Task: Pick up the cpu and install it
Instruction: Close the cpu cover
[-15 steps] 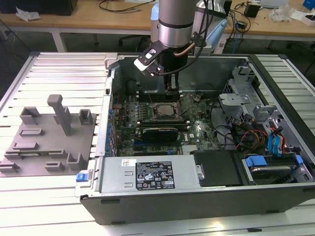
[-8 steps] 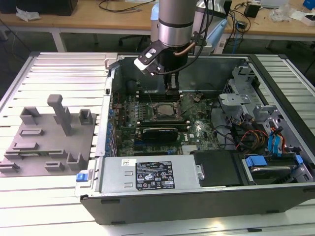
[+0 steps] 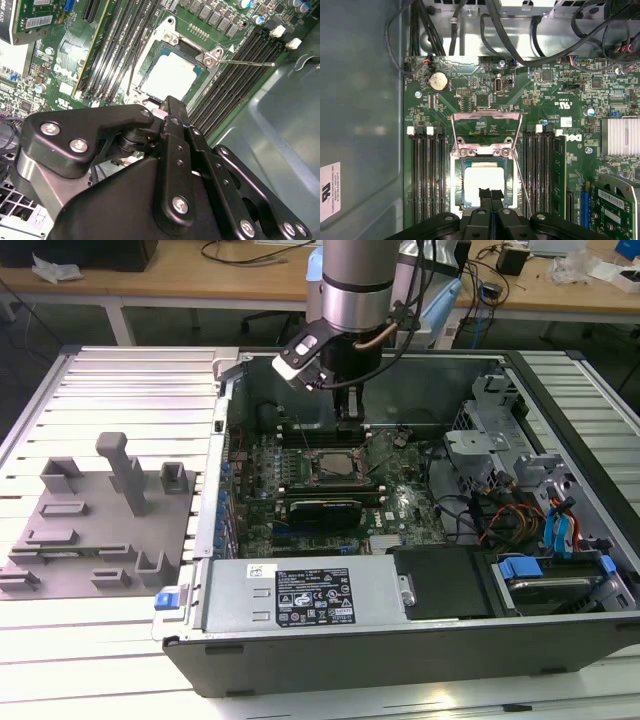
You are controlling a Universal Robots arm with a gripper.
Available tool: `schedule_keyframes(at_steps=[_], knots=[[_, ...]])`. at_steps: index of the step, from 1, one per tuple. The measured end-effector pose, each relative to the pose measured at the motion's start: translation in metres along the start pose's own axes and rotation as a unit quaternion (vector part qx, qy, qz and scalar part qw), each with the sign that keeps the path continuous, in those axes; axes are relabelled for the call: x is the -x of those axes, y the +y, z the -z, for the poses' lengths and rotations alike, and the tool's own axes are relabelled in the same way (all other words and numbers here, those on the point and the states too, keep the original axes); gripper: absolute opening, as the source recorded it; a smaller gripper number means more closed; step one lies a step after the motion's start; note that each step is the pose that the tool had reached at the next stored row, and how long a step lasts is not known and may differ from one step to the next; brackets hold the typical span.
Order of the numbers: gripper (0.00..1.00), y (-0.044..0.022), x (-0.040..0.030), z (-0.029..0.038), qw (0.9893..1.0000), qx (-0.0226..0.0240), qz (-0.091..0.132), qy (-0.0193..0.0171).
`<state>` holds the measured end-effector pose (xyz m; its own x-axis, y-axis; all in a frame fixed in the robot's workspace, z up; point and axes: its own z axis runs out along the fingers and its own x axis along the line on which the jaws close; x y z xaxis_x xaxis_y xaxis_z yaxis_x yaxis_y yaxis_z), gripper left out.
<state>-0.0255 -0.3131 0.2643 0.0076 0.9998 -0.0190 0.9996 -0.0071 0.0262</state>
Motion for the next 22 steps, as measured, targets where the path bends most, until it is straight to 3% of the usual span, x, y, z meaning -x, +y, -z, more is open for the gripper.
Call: schedule_keyframes(at_steps=[3,10,15,20,22], knots=[[0.11,0.0001,0.0001,0.0052,1.0000,0.0000,0.000,0.0000],[0.11,0.0007,0.0005,0.0275,1.0000,0.0000,0.000,0.0000],[0.11,0.0025,0.0005,0.0278,1.0000,0.0000,0.000,-0.0001],[0.11,0.0112,0.0004,0.0275,1.0000,0.0000,0.000,0.0000],[0.11,0.0188,0.0004,0.0273,1.0000,0.0000,0.000,0.0000]])
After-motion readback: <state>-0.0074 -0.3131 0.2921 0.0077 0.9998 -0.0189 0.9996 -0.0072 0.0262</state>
